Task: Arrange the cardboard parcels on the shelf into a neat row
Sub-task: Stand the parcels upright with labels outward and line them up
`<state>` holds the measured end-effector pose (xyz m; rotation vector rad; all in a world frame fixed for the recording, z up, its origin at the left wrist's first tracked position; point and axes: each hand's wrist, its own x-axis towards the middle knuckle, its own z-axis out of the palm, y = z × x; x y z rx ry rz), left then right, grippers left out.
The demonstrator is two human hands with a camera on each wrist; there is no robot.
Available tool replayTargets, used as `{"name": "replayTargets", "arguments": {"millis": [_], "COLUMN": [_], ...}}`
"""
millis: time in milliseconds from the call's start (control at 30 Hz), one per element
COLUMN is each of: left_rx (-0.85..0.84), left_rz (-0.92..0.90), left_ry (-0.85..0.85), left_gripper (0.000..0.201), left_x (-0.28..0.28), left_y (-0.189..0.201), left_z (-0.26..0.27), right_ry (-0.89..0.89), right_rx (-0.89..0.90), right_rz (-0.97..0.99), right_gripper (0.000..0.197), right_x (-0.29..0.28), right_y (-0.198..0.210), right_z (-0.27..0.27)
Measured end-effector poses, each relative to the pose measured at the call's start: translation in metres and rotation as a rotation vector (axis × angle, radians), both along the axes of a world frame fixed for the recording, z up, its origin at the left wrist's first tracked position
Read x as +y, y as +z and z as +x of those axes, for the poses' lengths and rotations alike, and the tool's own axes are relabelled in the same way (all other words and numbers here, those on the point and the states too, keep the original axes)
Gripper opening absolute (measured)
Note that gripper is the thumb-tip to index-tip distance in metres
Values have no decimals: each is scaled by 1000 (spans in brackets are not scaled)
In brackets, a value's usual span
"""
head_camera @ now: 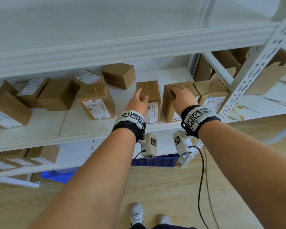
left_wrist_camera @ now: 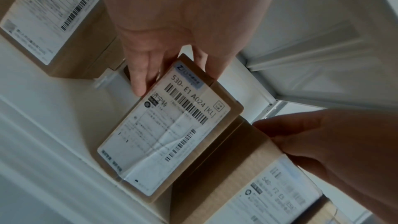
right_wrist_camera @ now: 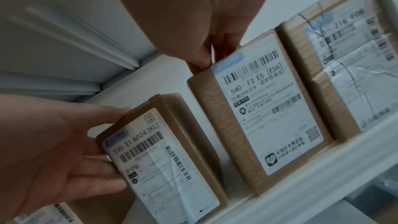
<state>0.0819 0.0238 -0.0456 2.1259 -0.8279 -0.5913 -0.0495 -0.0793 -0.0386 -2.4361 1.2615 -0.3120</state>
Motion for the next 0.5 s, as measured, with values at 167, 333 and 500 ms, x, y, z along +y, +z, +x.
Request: {"name": "replayTargets", "arguments": {"millis": [167,333,500], "left_rx": [25,22,6], "left_rz": [-18,1,16], "left_ry": [-26,-31,-69], "left_gripper": [51,55,56], "left_x": [-8,-12,-16], "left_y": [-5,-6,-7], "left_z": [-13,-13,-14], "right_ry": [16,40,42], "right_rx": [-21,-11,-13], "right_rz": [-18,-32,-39], "right_gripper": [60,62,61], "right_x": [-2,-8,-10], "right_y": [-4,-8,-9], "right_z": [-3,-2,-2]}}
